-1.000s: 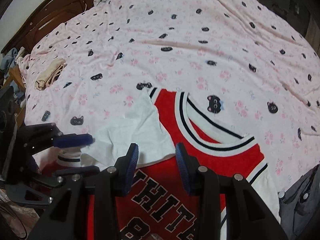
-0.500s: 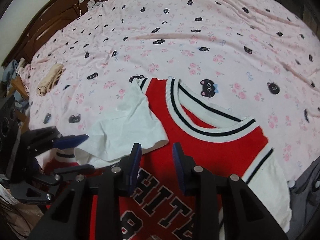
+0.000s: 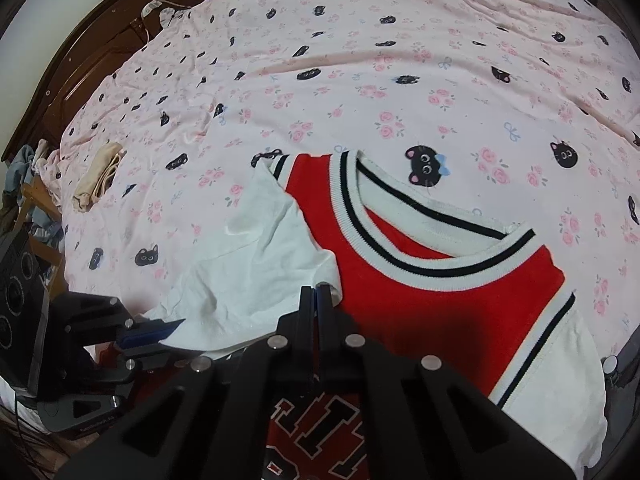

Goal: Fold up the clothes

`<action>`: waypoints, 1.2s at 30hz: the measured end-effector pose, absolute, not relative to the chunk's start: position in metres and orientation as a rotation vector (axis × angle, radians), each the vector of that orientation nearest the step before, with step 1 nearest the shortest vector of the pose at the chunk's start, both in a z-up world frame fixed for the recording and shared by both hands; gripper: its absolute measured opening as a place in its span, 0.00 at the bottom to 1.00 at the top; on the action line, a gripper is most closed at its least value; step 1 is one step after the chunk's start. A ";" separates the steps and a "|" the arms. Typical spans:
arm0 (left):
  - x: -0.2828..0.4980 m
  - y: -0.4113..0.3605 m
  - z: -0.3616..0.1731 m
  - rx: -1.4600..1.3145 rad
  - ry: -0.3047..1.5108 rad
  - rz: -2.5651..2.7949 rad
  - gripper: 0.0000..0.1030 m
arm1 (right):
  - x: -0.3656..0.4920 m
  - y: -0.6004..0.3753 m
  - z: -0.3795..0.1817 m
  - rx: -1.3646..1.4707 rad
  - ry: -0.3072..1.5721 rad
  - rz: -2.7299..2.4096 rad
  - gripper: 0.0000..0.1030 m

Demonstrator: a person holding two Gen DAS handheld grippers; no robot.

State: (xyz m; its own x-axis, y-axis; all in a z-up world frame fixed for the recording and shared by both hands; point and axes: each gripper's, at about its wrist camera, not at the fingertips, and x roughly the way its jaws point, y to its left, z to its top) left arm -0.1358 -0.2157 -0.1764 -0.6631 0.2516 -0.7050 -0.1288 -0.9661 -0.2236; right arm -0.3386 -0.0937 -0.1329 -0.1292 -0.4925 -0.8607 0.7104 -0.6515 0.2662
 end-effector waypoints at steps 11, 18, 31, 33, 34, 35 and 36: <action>-0.136 -0.206 -0.178 -1.219 -0.143 2.684 0.06 | -0.338 -0.075 -0.122 1.284 0.213 -1.914 0.02; -0.133 -0.195 -0.183 -1.279 -0.043 2.635 0.17 | -0.348 -0.084 -0.154 1.357 0.270 -2.007 0.03; -0.115 -0.235 -0.134 -1.116 -0.272 2.690 0.35 | -0.322 -0.087 -0.101 1.155 0.254 -1.958 0.05; -0.119 -0.248 -0.136 -1.130 -0.271 2.757 0.36 | -0.315 -0.103 -0.098 1.141 0.256 -1.896 0.11; -0.122 -0.253 -0.140 -1.150 -0.268 2.776 0.36 | -0.312 -0.112 -0.096 1.136 0.257 -1.865 0.12; -0.126 -0.255 -0.145 -1.175 -0.268 2.780 0.36 | -0.310 -0.121 -0.098 1.142 0.264 -1.837 0.13; -0.129 -0.256 -0.152 -1.201 -0.271 2.779 0.36 | -0.309 -0.129 -0.101 1.145 0.279 -1.823 0.13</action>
